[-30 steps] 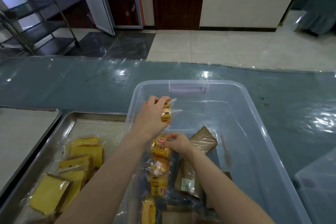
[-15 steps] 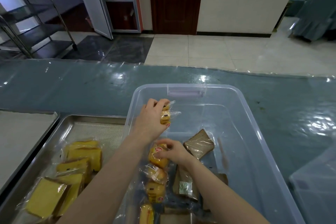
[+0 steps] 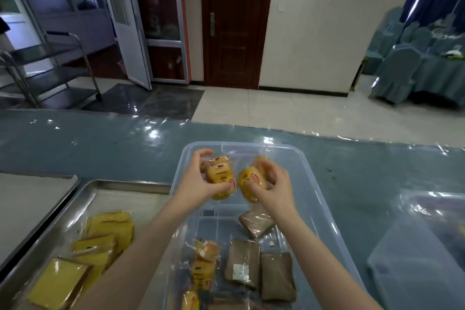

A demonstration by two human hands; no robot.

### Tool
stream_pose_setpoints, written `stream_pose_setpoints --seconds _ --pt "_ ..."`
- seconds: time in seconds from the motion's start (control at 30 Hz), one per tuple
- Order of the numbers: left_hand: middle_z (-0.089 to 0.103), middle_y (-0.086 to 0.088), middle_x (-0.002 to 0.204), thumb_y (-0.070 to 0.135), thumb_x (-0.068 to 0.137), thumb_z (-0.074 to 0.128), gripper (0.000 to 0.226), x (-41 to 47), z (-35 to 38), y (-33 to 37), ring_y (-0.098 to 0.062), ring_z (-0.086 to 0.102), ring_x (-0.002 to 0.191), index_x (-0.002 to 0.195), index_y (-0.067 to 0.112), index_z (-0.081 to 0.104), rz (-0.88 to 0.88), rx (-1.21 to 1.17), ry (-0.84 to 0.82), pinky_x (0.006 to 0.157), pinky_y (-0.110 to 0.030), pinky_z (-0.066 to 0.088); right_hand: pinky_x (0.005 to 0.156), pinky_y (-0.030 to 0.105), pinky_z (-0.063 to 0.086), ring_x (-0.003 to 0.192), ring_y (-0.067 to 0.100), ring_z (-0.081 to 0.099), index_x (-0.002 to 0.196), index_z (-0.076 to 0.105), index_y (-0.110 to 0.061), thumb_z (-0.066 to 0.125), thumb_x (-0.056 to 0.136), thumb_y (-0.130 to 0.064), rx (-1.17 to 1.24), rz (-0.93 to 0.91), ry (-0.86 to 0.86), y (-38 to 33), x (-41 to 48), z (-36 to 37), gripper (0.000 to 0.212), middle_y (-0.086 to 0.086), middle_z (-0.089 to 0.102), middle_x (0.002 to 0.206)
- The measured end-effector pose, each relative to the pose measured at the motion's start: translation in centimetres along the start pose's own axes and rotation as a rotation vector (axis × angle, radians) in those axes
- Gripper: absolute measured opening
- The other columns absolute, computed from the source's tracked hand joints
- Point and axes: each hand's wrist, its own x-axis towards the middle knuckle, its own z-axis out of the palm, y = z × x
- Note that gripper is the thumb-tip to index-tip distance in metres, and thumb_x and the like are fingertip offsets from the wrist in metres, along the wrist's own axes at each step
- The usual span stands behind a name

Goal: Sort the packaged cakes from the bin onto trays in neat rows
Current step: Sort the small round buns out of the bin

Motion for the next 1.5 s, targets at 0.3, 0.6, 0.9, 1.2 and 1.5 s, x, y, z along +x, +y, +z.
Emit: stream_pose_setpoints --seconds 0.3,0.6,0.9,1.2,1.5 --pt "0.063 -0.001 0.118 0.005 0.066 0.084 0.069 -11.8 -11.2 1.5 -0.014 0.069 0.097 0.124 0.028 0.053 0.022 -0.251 0.221 0.070 -0.028 0.057 0.087 -0.004 0.031 0.113 -0.020 0.034 0.130 0.051 -0.020 0.087 0.067 -0.024 -0.054 -0.376 -0.335 -9.0 -6.7 9.8 0.072 -0.003 0.038 0.131" --pt "0.068 -0.002 0.111 0.002 0.066 0.085 0.065 -24.9 -30.4 -3.5 -0.016 0.068 0.097 0.120 0.026 0.058 -0.006 -0.217 0.479 0.068 -0.030 0.058 0.097 0.007 0.037 0.113 -0.008 0.045 0.121 0.058 -0.031 0.088 0.062 -0.030 -0.040 -0.521 -0.499 -17.2 -16.9 28.9 0.066 -0.008 0.044 0.125" --pt "0.065 0.001 0.109 0.017 0.065 0.088 0.064 -38.9 -52.0 -13.4 -0.016 0.065 0.100 0.117 0.037 0.057 -0.181 -0.180 0.722 0.068 -0.026 0.058 0.097 0.025 0.049 0.117 -0.007 0.043 0.124 0.056 -0.041 0.083 0.062 -0.033 0.043 -0.505 -0.773 -23.7 -29.7 52.9 0.068 -0.018 0.037 0.126" --pt "0.058 0.006 0.118 0.025 0.066 0.088 0.074 -38.8 -66.6 -21.7 -0.008 0.062 0.100 0.129 0.035 0.050 -0.252 -0.146 0.794 0.065 -0.019 0.055 0.076 0.001 0.042 0.107 -0.007 0.046 0.130 0.052 -0.037 0.082 0.068 -0.021 0.019 -0.448 -0.840 -26.0 -30.9 70.1 0.071 -0.010 0.041 0.123" --pt "0.057 0.007 0.118 0.024 0.067 0.087 0.072 -31.5 -81.2 -31.2 -0.012 0.063 0.098 0.127 0.033 0.048 -0.390 -0.133 0.716 0.070 -0.030 0.060 0.074 -0.002 0.038 0.105 -0.009 0.046 0.132 0.047 -0.040 0.084 0.069 -0.019 0.009 -0.247 -0.833 -25.5 -26.3 87.5 0.076 -0.014 0.040 0.123"
